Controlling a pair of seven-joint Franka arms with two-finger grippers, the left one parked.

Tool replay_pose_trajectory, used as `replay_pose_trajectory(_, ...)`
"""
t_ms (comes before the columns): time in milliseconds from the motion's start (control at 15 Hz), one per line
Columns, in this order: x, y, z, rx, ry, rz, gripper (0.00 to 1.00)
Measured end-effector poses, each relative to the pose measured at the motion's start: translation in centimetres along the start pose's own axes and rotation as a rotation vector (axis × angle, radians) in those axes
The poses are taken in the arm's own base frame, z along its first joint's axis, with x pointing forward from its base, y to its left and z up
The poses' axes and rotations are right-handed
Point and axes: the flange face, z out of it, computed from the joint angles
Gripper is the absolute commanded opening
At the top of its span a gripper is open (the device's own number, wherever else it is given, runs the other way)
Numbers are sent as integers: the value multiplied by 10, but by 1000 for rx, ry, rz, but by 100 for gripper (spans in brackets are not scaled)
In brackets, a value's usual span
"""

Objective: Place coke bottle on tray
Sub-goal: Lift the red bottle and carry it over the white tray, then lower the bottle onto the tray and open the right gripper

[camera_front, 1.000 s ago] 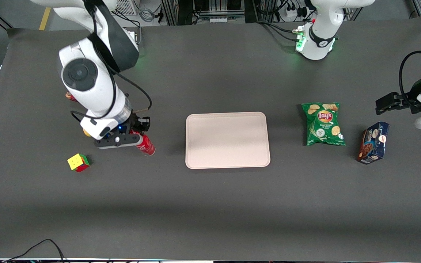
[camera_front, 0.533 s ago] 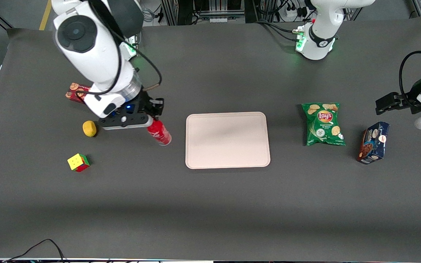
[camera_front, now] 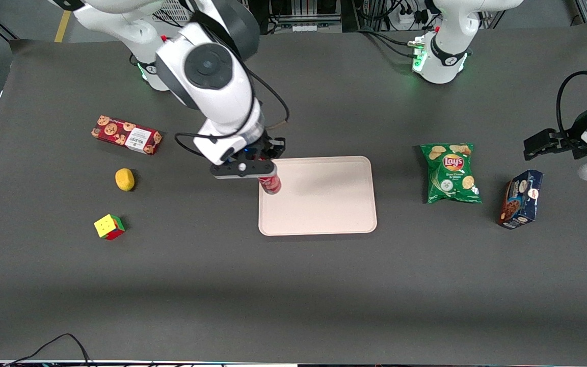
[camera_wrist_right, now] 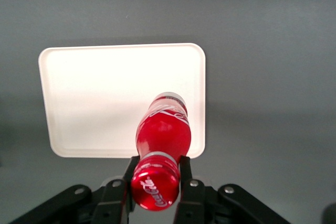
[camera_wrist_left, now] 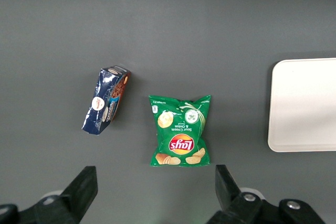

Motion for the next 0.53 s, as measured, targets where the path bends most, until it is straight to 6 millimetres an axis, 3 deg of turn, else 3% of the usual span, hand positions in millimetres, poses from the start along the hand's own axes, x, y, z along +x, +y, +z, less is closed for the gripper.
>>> replay_pose_trajectory(267,15,-19,73,-13,-17,8,0)
replay_pose_trajectory(533,27,-18,112,-19,-43,18,0)
